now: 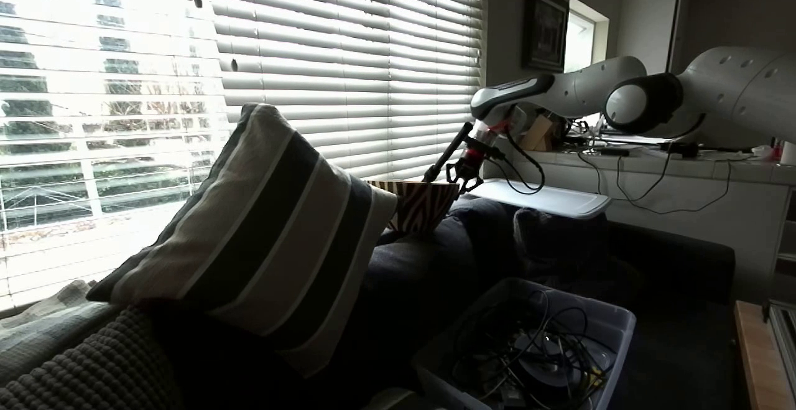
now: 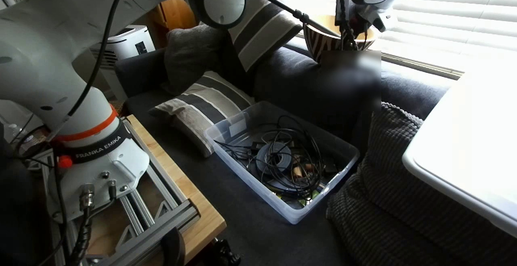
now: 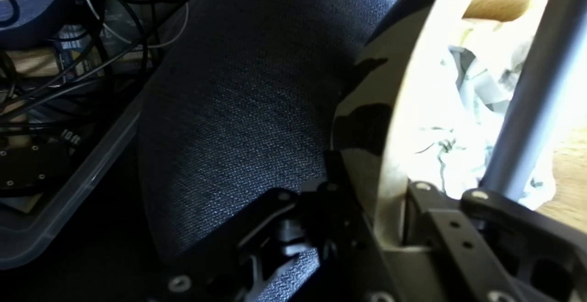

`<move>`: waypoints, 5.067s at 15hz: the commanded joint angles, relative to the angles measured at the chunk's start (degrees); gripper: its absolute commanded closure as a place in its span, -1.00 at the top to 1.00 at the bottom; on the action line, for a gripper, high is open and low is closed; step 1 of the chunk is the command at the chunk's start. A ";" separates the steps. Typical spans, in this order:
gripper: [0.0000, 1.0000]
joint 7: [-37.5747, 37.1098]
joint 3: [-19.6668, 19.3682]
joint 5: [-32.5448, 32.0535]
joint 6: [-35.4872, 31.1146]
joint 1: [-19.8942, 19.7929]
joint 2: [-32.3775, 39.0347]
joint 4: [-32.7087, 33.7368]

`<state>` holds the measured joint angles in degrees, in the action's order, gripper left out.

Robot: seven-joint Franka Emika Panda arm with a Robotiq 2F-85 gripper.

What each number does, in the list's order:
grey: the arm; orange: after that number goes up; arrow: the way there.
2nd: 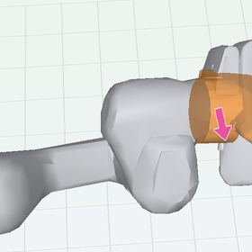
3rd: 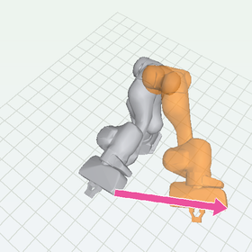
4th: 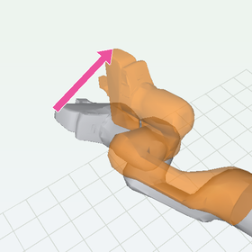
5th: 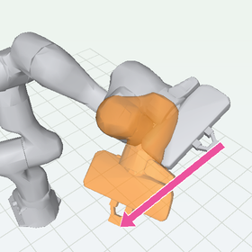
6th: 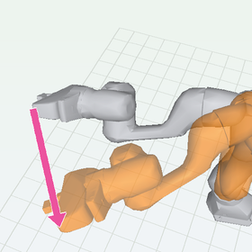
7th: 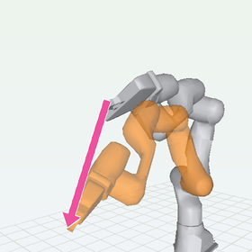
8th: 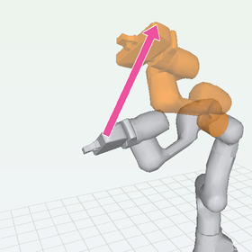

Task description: Put the brown bowl in the storage box

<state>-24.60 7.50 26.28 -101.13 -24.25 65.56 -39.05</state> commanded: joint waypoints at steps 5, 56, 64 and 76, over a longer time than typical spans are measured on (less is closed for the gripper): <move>-0.89 9.12 6.03 3.82 6.33 -7.80 -2.70 1.52; -0.89 57.34 -3.42 -21.94 -16.12 -11.80 -11.71 -46.99; -0.04 56.34 -5.64 -20.94 -17.19 -9.94 -10.77 -46.00; 1.00 55.62 -5.99 -13.69 -24.80 -8.43 -27.47 -63.22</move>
<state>32.19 2.60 9.10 -120.79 -33.76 44.65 -93.20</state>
